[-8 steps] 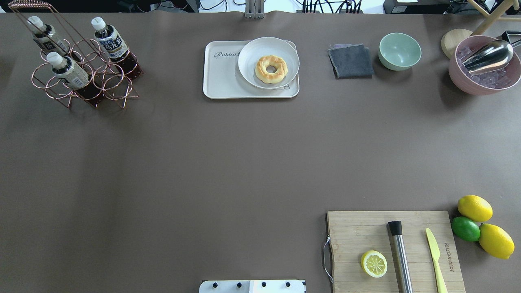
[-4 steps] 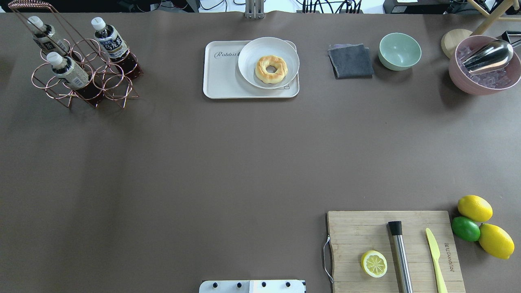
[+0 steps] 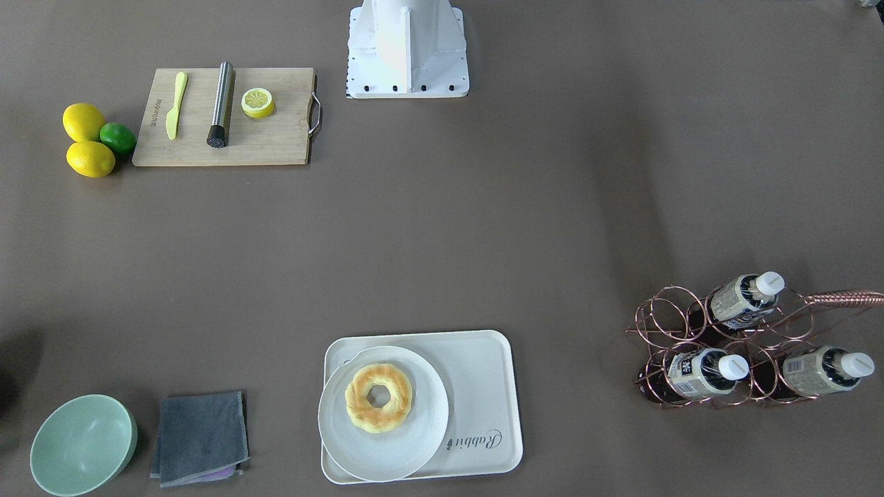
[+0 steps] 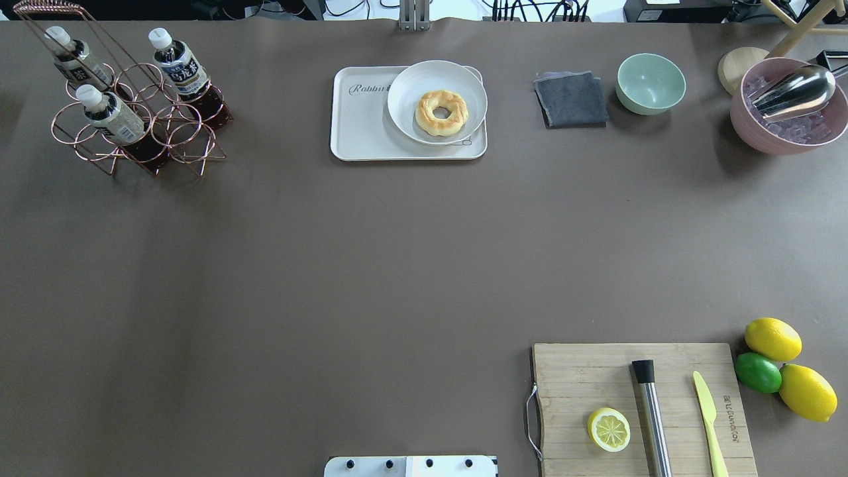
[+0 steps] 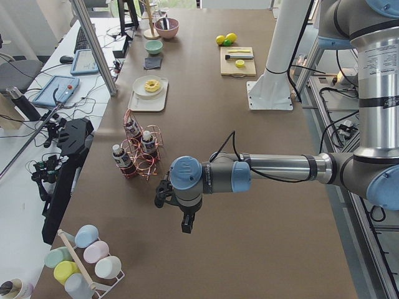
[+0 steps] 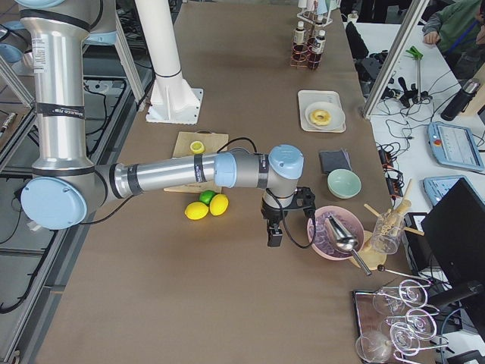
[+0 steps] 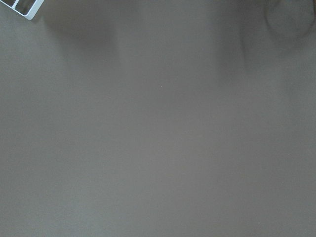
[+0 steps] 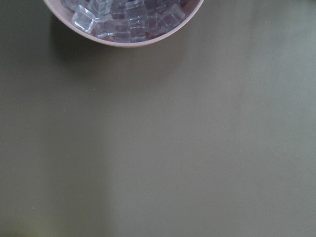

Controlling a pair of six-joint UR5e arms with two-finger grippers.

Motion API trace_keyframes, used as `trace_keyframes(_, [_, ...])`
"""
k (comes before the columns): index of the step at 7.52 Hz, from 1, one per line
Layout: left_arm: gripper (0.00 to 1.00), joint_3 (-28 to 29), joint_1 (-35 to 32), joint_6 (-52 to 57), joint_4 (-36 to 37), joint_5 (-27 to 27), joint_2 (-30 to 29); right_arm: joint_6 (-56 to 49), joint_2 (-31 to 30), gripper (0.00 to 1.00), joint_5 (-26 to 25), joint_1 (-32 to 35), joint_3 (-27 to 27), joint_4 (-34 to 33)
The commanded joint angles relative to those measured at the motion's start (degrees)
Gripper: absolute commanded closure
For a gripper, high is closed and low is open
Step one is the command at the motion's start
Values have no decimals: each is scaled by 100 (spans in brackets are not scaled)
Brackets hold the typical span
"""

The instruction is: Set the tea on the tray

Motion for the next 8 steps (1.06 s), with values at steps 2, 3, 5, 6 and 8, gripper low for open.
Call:
trace_keyframes(2, [1, -130, -60, -4, 10, 72, 24, 0, -17, 0, 0, 0, 2, 0])
trace_keyframes(3, [1, -131, -121, -39, 10, 247, -80, 0, -18, 0, 0, 0, 2, 0])
trace_keyframes(5, [1, -227, -305, -4, 1, 258, -73, -9, -18, 0, 0, 0, 2, 0])
trace_keyframes(6, [1, -245, -358, -4, -8, 258, -107, -9, -18, 0, 0, 0, -6, 0])
trace_keyframes(8, [1, -237, -341, 40, -400, 197, -168, 0, -18, 0, 9, 0, 2, -35])
